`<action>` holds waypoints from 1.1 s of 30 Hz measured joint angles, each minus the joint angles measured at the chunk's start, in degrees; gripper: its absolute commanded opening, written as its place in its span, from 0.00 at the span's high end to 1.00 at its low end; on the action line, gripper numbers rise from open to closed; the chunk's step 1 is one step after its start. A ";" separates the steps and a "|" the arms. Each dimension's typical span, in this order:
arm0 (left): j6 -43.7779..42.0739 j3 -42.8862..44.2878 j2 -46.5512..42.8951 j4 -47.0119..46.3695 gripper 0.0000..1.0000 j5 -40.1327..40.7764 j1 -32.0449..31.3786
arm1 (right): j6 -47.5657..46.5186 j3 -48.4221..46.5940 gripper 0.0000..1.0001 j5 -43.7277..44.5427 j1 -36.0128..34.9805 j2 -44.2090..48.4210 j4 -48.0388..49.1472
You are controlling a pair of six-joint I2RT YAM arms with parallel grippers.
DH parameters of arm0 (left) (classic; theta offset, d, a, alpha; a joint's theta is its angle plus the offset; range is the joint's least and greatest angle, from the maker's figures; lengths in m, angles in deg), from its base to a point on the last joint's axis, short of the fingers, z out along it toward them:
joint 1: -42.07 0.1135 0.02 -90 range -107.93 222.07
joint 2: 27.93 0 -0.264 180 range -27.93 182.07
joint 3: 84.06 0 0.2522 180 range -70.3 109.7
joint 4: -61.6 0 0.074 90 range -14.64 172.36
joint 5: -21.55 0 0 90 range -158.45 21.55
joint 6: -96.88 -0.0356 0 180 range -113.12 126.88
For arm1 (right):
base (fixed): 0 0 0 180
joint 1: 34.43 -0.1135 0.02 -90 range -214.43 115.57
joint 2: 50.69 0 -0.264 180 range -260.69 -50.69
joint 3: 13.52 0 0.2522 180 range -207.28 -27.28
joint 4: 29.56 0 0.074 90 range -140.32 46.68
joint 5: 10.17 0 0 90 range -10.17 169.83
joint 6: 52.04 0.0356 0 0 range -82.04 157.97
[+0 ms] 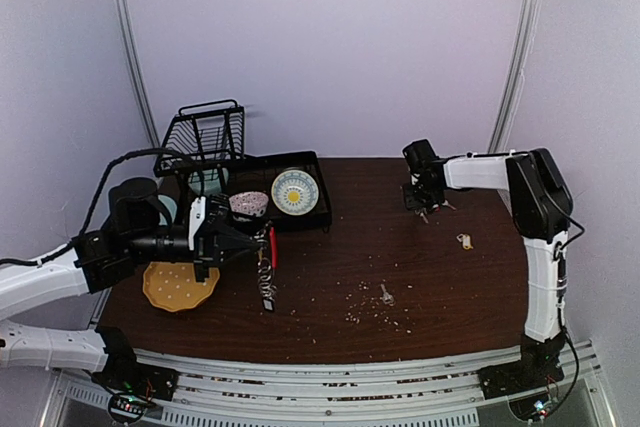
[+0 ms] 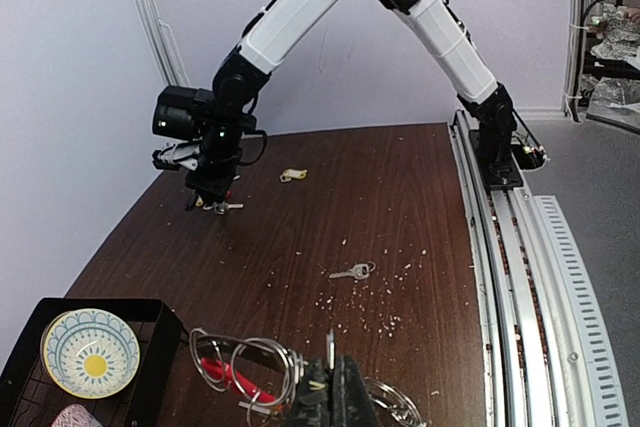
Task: Put the keys on the keyring
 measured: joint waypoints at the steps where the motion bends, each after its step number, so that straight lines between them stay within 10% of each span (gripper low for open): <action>1: 0.11 -0.09 -0.13 -0.22 1.00 -0.09 0.00 | -1.57 1.68 1.00 -1.77 -0.68 2.34 -0.17; 16: 17.68 -5.29 -3.65 -22.77 1.00 -10.23 0.00 | -24.55 15.19 1.00 -38.51 -30.84 33.24 5.09; 33: 34.32 -8.26 1.27 -42.69 1.00 -8.96 -1.90 | -31.12 27.04 1.00 -46.62 -41.94 45.83 31.30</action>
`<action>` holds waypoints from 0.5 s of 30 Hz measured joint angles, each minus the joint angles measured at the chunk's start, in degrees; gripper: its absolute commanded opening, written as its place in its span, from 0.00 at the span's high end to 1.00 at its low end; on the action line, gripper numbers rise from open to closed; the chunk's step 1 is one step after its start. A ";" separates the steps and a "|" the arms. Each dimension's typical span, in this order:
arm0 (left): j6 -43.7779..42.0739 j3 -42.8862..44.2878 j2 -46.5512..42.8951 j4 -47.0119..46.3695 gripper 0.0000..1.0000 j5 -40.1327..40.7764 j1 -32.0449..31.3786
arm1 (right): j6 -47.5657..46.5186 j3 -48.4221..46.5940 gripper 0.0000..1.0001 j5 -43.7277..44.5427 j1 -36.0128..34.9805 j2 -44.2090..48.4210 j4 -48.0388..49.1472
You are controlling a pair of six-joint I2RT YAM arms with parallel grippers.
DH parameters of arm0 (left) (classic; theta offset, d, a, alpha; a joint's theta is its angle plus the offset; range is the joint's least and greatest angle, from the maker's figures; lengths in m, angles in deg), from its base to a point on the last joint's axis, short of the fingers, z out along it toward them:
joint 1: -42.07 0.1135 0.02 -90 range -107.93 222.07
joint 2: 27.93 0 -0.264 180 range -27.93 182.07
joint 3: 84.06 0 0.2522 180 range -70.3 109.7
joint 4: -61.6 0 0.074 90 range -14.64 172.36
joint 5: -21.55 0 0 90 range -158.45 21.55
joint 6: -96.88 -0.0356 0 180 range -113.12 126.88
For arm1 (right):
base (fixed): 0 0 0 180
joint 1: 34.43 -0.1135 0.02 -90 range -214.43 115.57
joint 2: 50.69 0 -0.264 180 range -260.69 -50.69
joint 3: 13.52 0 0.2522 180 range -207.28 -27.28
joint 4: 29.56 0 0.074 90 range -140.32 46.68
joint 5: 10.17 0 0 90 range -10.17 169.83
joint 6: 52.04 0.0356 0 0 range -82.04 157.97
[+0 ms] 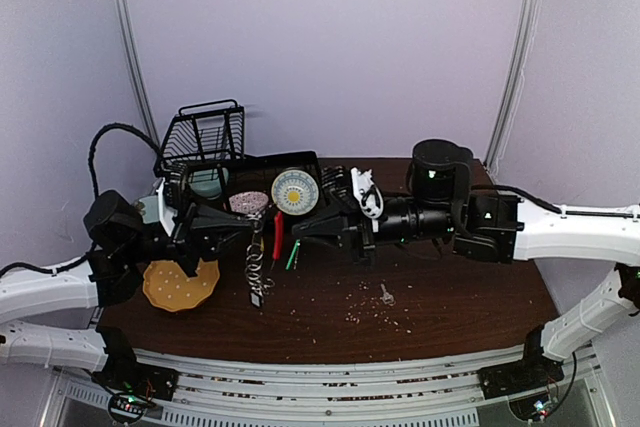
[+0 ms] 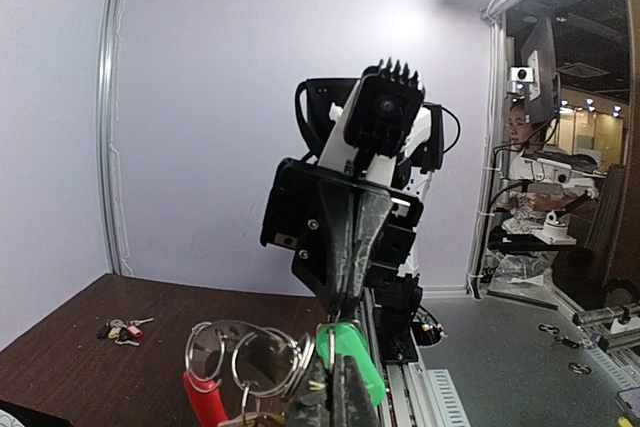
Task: Put the keys on the keyring
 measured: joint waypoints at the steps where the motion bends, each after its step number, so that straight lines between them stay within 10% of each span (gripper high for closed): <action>1: -0.59 0.13 -0.02 0.42 1.00 0.50 -0.24 | -0.31 -0.31 1.00 -0.42 0.02 -0.02 -0.17; 15: -23.21 2.80 -4.98 13.99 1.00 20.33 -10.97 | 8.66 -5.14 1.00 -9.01 0.09 -2.45 -0.92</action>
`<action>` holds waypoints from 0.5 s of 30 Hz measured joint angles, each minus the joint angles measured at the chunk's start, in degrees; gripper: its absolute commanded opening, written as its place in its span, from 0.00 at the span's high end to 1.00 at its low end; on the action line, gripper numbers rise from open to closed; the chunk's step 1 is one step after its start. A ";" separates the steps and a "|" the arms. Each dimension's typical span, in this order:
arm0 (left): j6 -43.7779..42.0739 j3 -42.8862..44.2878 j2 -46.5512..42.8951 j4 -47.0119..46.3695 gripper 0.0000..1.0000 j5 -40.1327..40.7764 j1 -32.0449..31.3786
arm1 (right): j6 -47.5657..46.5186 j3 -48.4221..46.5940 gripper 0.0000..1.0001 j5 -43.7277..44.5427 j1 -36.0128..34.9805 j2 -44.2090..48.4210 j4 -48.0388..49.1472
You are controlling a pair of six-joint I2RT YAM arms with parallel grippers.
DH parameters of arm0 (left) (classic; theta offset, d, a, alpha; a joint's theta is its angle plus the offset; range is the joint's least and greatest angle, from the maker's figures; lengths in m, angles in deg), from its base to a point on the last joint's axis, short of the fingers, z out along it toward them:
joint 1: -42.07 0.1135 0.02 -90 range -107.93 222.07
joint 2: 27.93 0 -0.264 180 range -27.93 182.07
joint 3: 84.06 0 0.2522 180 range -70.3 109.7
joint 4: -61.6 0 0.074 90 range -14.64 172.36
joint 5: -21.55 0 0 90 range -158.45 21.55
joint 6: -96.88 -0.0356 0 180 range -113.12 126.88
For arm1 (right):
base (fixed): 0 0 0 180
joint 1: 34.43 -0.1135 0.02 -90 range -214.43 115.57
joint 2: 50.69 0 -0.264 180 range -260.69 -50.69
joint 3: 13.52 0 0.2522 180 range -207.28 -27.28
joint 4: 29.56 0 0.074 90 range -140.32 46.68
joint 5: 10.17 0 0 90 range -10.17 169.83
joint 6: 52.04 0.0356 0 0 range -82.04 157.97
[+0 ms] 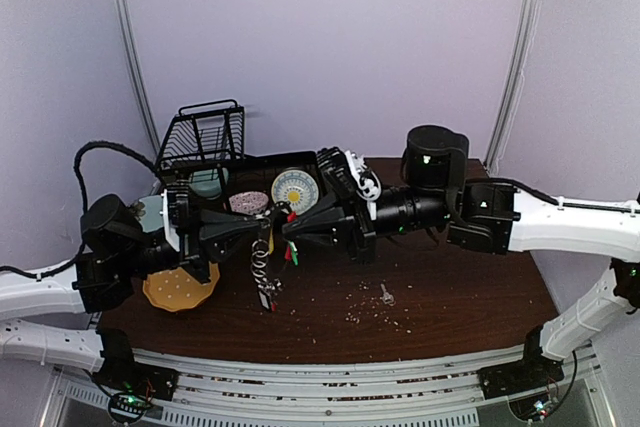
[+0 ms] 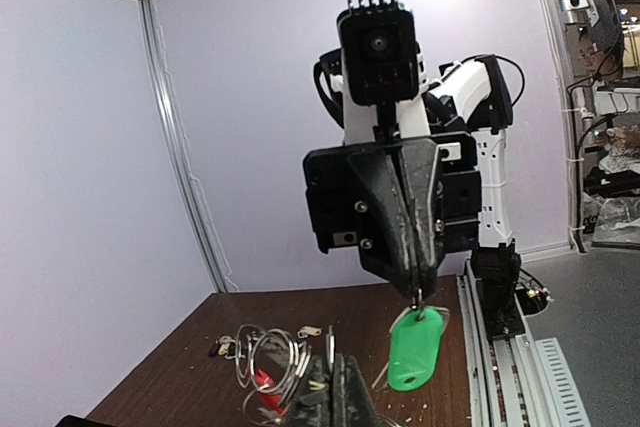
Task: Put the keys on the keyring
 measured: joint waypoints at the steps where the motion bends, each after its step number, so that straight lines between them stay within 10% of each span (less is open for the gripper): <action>1: -1.27 0.00 -0.17 0.11 1.00 1.31 -0.55 | 1.18 0.68 1.00 -0.37 0.00 -0.04 1.44; 15: -8.41 -0.02 -1.01 1.44 1.00 8.81 -2.60 | 14.38 5.07 1.00 2.23 1.01 -3.54 12.52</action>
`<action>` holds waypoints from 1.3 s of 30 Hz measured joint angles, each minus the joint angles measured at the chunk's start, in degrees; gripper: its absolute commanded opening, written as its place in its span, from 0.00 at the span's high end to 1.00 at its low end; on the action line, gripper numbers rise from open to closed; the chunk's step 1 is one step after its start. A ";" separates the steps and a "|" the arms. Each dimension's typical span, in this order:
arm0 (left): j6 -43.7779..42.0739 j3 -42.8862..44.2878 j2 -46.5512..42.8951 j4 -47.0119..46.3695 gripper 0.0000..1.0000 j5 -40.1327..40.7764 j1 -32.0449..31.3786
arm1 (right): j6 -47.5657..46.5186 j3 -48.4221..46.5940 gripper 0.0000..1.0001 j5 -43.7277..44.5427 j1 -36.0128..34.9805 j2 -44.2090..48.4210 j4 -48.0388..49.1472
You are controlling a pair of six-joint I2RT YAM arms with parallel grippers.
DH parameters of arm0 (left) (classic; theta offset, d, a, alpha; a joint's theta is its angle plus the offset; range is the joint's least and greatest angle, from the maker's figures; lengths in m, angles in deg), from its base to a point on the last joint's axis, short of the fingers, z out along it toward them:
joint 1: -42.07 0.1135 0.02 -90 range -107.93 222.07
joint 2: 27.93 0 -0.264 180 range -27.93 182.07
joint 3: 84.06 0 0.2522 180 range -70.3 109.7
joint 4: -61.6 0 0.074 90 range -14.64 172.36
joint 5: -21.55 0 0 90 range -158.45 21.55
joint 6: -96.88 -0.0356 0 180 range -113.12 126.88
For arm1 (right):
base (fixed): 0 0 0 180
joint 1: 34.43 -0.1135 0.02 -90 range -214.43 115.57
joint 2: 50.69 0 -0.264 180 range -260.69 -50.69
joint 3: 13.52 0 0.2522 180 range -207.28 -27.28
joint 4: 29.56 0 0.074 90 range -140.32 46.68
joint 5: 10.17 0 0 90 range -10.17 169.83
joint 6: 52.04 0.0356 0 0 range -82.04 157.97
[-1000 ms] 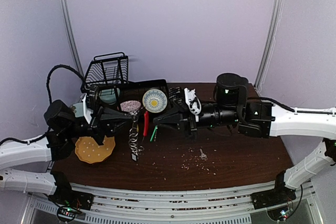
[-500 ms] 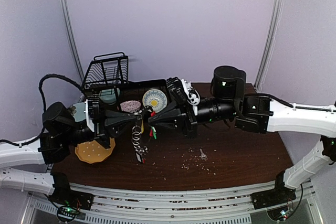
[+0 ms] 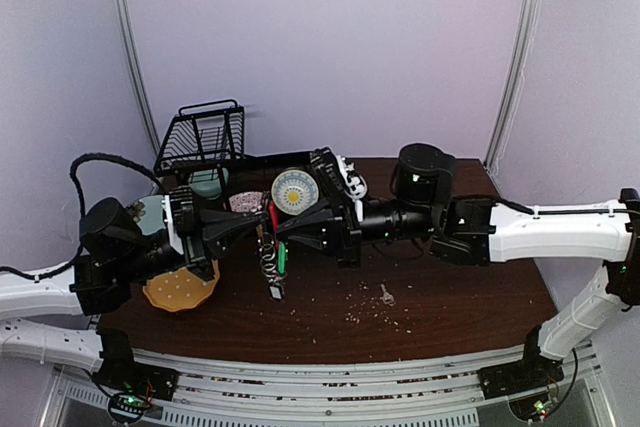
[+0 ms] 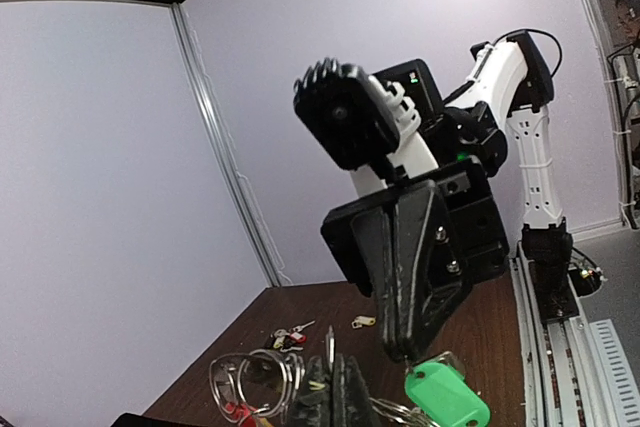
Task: Put the keys on the keyring
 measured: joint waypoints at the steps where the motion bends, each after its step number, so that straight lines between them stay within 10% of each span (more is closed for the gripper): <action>1: -0.31 -0.04 -0.39 0.31 1.00 0.96 0.00 | -0.26 -0.35 1.00 1.62 0.48 0.33 -3.26; 11: -1.66 -0.07 -1.25 2.56 1.00 5.57 0.00 | 3.10 -1.77 1.00 18.91 6.62 1.46 -42.01; 20: -1.64 -0.07 -1.25 3.85 1.00 5.53 0.00 | 7.06 -9.64 1.00 23.89 8.98 -16.13 -64.67; 33: -1.66 -0.07 -1.22 4.20 1.00 5.53 0.00 | 1.44 -33.24 1.00 26.69 8.87 -39.47 -71.89; 39: -1.66 -0.07 -1.22 4.22 1.00 5.53 0.00 | -0.50 -39.12 0.74 26.69 8.87 -44.15 -71.56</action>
